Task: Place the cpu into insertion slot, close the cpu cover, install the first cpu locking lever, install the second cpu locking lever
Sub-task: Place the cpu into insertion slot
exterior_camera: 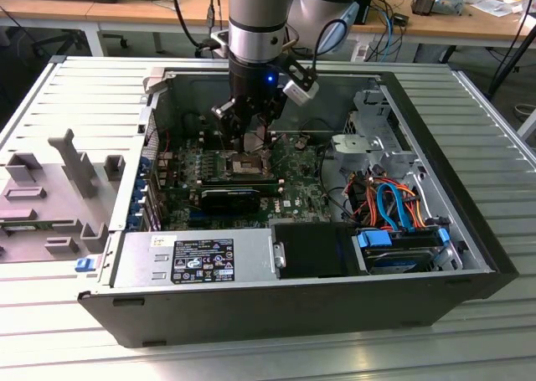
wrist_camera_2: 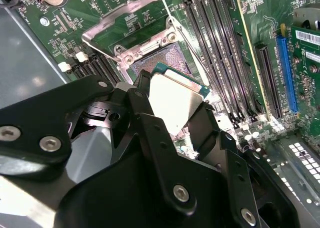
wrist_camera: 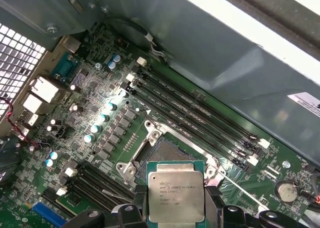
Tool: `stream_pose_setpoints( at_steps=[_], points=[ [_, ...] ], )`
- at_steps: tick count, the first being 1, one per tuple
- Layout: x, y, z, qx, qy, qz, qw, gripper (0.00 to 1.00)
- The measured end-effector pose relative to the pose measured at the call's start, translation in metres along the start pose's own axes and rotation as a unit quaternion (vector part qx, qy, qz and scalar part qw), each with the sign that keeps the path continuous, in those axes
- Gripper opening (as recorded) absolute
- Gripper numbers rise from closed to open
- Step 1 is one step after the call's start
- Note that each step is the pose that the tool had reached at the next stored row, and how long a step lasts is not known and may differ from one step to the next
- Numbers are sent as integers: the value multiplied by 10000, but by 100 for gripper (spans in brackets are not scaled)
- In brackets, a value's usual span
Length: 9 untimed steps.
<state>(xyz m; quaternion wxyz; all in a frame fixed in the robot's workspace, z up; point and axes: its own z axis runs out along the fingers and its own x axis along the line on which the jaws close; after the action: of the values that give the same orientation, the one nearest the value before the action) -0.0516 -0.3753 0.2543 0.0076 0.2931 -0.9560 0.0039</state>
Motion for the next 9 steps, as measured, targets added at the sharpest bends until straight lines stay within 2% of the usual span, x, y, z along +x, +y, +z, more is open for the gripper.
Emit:
stream_pose_setpoints(
  at_steps=[9],
  points=[
    [0,0,0,1,0,-63,10000,54]
  ],
)
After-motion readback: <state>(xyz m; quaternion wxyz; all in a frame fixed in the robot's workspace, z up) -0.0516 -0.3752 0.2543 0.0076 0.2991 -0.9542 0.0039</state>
